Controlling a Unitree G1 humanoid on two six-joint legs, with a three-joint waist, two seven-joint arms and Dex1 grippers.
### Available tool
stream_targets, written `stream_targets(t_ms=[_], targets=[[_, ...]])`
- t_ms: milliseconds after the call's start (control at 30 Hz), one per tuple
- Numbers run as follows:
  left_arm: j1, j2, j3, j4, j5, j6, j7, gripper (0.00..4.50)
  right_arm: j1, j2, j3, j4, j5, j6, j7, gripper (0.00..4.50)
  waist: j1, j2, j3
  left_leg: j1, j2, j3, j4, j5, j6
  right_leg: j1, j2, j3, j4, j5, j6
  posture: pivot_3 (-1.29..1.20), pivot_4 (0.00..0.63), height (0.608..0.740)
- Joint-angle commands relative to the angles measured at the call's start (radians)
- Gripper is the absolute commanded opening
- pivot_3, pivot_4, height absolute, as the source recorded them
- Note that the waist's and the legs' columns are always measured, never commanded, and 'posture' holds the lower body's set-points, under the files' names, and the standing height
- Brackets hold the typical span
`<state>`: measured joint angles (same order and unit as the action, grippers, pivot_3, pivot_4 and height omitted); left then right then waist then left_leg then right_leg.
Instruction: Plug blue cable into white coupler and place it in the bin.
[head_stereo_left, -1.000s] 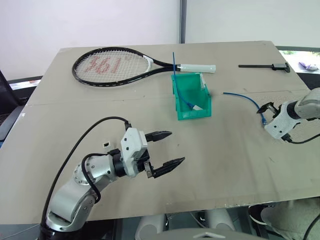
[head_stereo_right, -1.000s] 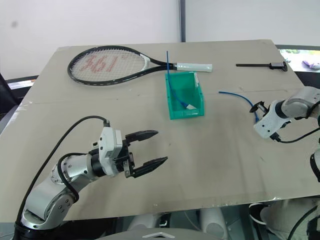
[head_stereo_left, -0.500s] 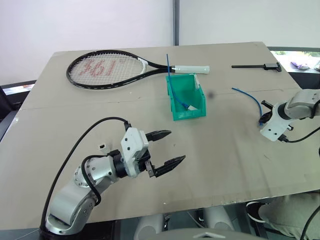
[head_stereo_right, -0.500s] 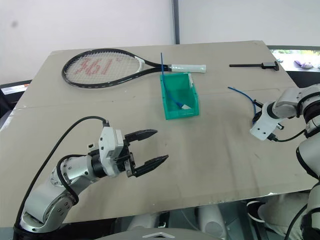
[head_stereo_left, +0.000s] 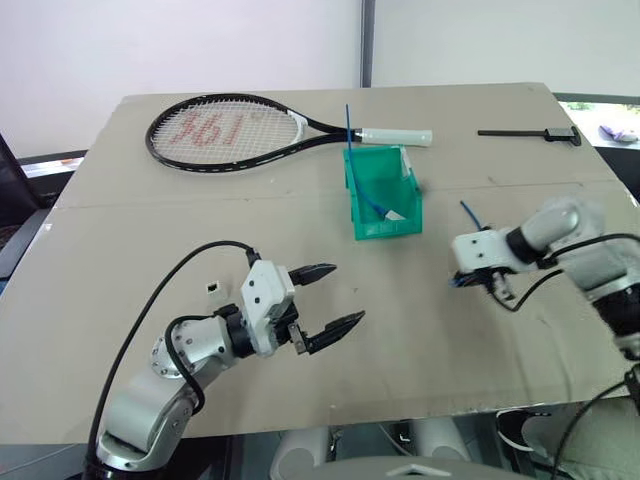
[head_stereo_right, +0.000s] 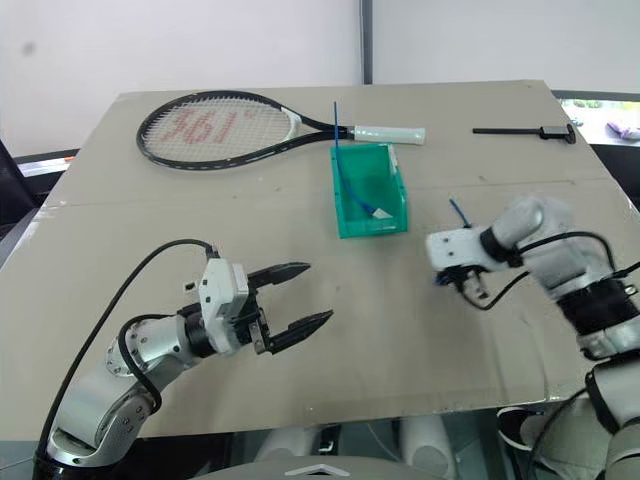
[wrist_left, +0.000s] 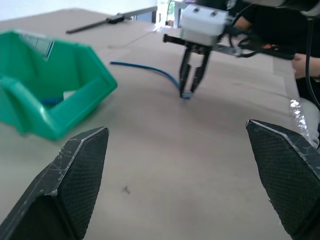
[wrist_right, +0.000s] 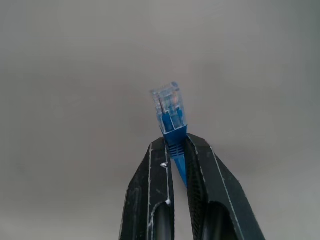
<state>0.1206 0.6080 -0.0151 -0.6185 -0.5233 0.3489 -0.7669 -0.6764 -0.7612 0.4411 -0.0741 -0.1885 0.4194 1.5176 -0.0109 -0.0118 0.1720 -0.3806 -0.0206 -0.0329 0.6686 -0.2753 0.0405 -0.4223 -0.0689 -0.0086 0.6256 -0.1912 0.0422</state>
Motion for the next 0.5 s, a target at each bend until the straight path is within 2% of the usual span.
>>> stream_targets(t_ms=[33, 100, 200, 267, 433, 500], targets=[[0.003, 0.016, 0.040, 0.042, 0.028, -0.062, -0.031, 4.50, -0.030, 0.194, 0.093, -0.100, -0.060, 0.199, -0.147, 0.03, -0.003, -0.001, -0.001, 0.000, 0.000, 0.000, 0.000, 0.000, 0.000, 0.000, 0.000, 0.000, 0.000, 0.000, 0.000, 0.00, 0.150, 0.740], [-0.002, 0.035, 0.061, 0.076, 0.040, -0.085, -0.054, 4.50, -0.042, 0.290, 0.127, -0.073, -0.097, 0.212, -0.240, 0.03, -0.003, -0.001, 0.000, 0.001, 0.000, 0.001, 0.000, 0.001, -0.001, 0.000, 0.006, 0.000, 0.000, 0.000, -0.001, 0.00, 0.150, 0.740], [-0.020, 0.064, 0.093, 0.124, 0.042, -0.109, -0.090, 4.50, -0.046, 0.355, 0.125, -0.012, -0.097, 0.210, -0.317, 1.04, 0.007, -0.001, 0.000, 0.000, -0.001, -0.001, 0.001, 0.002, -0.003, 0.000, 0.006, -0.002, 0.000, 0.001, -0.001, 0.00, 0.150, 0.740], [-0.026, 0.081, 0.100, 0.148, 0.046, -0.125, -0.114, 4.50, -0.041, 0.359, 0.114, -0.002, -0.085, 0.205, -0.341, 1.91, 0.010, -0.002, -0.001, -0.001, -0.003, -0.002, 0.001, 0.002, -0.003, 0.000, 0.005, -0.002, -0.001, 0.001, -0.001, 0.00, 0.150, 0.740], [-0.058, 0.106, 0.093, 0.181, 0.055, -0.114, -0.151, 4.50, 0.008, 0.298, -0.020, -0.148, 0.034, 0.254, -0.333, 4.42, 0.011, -0.002, 0.000, -0.003, -0.004, -0.001, 0.001, 0.003, -0.005, 0.000, 0.003, -0.002, -0.002, 0.001, 0.000, 0.00, 0.150, 0.740], [-0.081, 0.114, 0.086, 0.193, 0.053, -0.091, -0.158, 4.50, 0.041, 0.278, -0.096, -0.218, 0.103, 0.264, -0.339, 4.46, 0.010, -0.002, 0.000, -0.003, -0.004, -0.002, 0.000, 0.003, -0.005, -0.001, 0.004, -0.002, -0.002, 0.001, 0.001, 0.00, 0.150, 0.740]])
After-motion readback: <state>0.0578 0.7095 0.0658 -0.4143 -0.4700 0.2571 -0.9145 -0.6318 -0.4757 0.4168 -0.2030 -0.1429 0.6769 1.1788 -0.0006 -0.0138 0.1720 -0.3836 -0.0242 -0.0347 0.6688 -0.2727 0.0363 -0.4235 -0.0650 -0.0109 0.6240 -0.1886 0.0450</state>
